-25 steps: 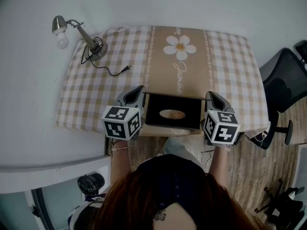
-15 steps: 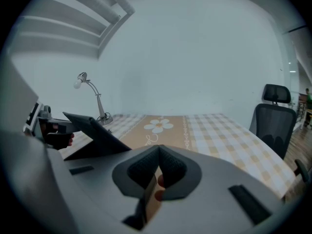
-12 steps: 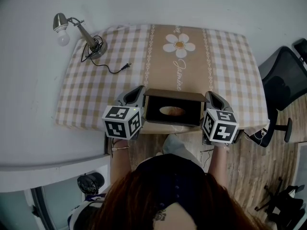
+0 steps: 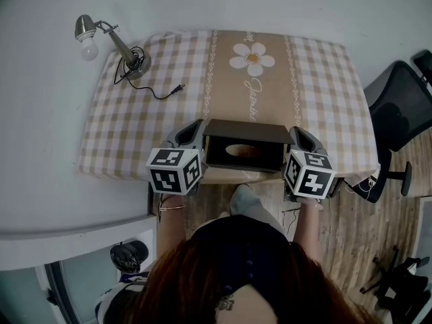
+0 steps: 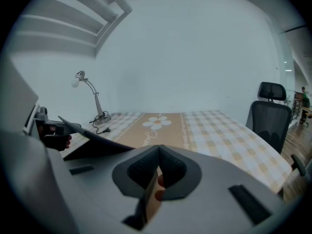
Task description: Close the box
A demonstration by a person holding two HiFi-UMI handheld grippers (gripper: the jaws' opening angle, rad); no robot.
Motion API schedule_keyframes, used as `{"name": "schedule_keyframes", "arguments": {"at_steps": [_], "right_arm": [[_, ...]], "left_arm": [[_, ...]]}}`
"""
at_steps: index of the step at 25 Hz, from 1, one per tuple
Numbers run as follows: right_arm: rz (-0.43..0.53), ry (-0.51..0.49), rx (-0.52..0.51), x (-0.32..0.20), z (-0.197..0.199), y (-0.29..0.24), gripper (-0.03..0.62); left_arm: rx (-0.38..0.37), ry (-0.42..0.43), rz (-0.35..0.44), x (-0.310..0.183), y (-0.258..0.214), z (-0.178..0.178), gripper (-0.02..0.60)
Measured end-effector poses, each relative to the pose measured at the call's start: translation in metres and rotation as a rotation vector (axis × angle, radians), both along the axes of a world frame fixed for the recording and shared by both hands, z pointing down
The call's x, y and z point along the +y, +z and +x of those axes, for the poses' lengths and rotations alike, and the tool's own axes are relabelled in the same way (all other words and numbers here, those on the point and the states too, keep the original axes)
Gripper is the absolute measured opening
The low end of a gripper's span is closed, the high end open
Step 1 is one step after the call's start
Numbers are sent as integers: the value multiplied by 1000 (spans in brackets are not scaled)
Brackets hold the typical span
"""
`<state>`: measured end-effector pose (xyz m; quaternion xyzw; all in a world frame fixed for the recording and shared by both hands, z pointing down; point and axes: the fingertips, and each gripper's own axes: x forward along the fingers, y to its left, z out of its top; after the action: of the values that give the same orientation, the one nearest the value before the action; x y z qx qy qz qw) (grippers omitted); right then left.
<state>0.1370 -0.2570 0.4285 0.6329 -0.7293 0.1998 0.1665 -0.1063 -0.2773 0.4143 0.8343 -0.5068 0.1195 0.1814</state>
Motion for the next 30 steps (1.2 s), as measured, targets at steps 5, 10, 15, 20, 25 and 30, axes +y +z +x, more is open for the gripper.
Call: {"name": "schedule_keyframes", "arguments": {"at_steps": [5, 10, 15, 20, 25, 30], "right_arm": [[-6, -1, -1, 3, -2, 3, 17], [-9, -6, -7, 7, -3, 4, 17], [-11, -10, -6, 11, -5, 5, 17], [-14, -20, -10, 15, -7, 5, 17], [-19, -37, -10, 21, -11, 6, 17], [-19, -64, -11, 26, -20, 6, 17]], "left_arm": [[12, -2, -7, 2, 3, -1, 28], [25, 5, -16, 6, 4, 0, 29], [36, 5, -22, 11, 5, -1, 28], [46, 9, -24, 15, 3, -1, 29], [47, 11, -25, 21, 2, -1, 29], [52, 15, -30, 27, 2, -2, 29]]}}
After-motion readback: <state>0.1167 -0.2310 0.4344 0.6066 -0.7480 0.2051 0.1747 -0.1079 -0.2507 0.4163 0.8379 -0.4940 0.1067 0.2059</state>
